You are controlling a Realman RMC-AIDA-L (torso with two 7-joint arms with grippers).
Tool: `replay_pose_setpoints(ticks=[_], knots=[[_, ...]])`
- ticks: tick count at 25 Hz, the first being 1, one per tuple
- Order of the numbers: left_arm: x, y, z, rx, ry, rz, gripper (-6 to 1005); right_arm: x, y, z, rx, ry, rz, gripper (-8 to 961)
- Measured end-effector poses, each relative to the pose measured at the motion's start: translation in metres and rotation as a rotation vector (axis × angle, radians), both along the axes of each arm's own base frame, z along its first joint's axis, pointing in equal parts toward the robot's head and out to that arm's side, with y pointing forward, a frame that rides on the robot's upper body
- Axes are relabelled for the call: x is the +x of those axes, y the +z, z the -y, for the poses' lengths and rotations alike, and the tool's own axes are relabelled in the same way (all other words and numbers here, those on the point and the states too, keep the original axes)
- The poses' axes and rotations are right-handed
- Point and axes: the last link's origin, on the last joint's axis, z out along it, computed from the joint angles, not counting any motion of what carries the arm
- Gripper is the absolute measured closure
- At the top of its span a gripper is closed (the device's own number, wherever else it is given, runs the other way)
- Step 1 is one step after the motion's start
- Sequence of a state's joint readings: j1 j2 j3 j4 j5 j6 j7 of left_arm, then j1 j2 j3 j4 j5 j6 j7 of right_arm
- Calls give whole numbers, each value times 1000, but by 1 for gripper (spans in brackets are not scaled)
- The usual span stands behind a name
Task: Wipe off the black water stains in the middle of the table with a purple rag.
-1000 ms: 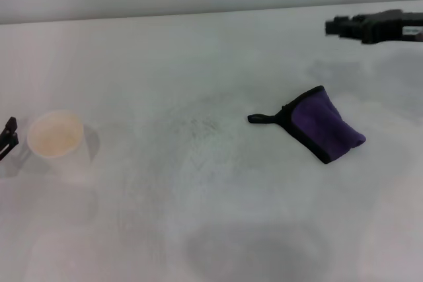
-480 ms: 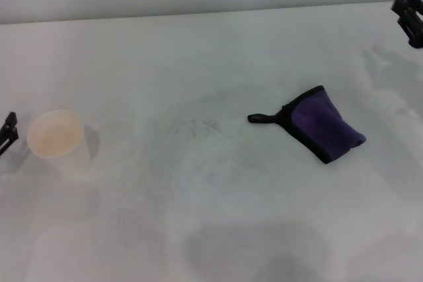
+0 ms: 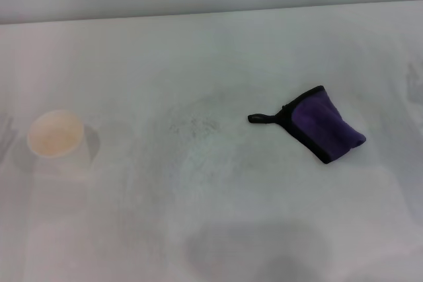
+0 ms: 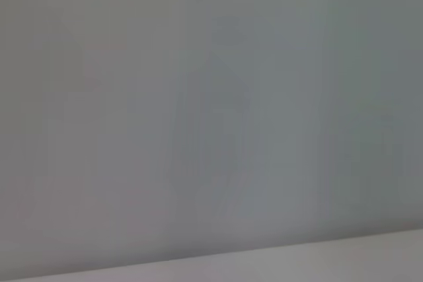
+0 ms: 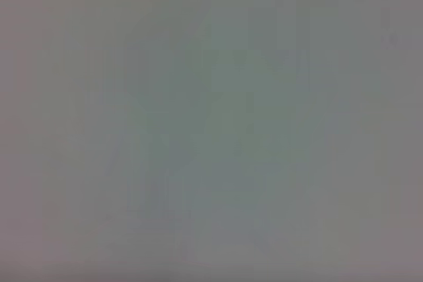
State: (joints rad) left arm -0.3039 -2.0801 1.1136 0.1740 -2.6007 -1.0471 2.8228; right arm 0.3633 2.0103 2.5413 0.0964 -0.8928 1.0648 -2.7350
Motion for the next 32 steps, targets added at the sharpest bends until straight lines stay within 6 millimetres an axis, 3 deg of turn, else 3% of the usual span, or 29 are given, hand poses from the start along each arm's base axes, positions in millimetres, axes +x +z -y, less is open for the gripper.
replay_pose_setpoints(ticks=[11,25,32], knots=[[-2,5,0,49,21,32,109,0,2,-1,15,1,37,656],[-3,7,-2,64,37,43,108,1,3,-5,11,-19,41,83],[-2,5,-5,62,38,49,109,1,2,-5,9,-19,43,88]])
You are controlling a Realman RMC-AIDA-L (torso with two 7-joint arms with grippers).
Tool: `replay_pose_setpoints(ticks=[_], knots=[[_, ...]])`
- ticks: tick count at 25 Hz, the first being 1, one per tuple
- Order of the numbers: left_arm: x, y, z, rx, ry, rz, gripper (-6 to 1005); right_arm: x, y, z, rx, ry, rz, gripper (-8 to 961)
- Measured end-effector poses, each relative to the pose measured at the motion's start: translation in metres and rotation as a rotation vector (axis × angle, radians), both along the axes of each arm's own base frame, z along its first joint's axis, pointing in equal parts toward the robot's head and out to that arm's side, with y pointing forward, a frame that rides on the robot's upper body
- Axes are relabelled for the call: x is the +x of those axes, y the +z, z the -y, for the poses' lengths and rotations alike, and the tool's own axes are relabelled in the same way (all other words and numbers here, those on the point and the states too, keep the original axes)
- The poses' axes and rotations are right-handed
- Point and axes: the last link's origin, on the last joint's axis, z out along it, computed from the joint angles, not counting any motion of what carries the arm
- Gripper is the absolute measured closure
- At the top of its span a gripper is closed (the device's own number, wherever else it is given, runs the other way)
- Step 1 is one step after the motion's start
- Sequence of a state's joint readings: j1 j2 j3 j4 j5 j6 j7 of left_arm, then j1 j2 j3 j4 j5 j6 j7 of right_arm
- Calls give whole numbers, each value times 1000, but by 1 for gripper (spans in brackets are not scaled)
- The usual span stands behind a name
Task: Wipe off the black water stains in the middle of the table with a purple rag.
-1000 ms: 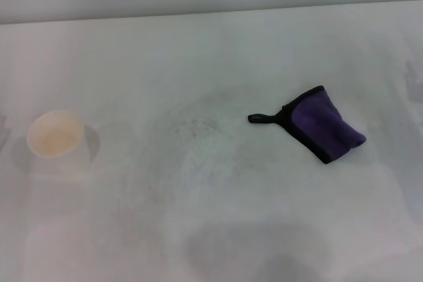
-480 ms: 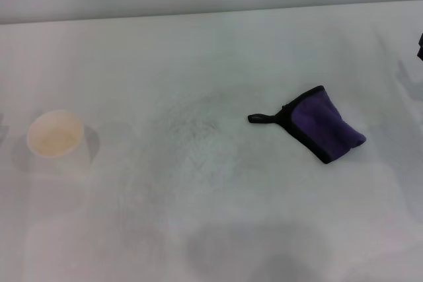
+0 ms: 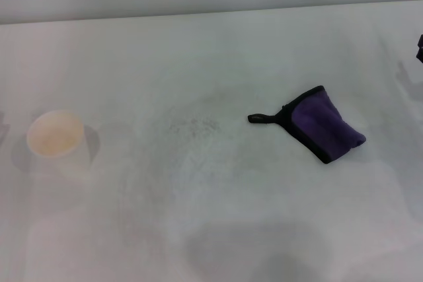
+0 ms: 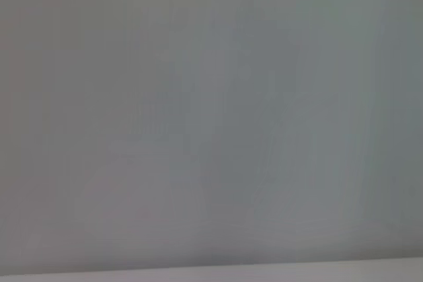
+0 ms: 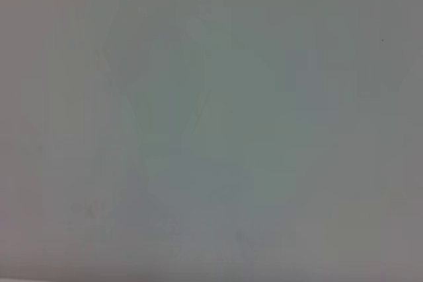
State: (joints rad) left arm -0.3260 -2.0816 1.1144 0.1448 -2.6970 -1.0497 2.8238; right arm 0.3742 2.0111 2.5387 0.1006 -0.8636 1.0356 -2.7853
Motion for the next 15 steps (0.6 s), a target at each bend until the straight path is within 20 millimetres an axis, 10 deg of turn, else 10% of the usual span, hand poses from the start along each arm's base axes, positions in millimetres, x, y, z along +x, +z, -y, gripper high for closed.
replay_pose_setpoints(ticks=[15], knots=[[0,-1,0,-2,2,1,108,1,-2,3,-8,0,-3,88]])
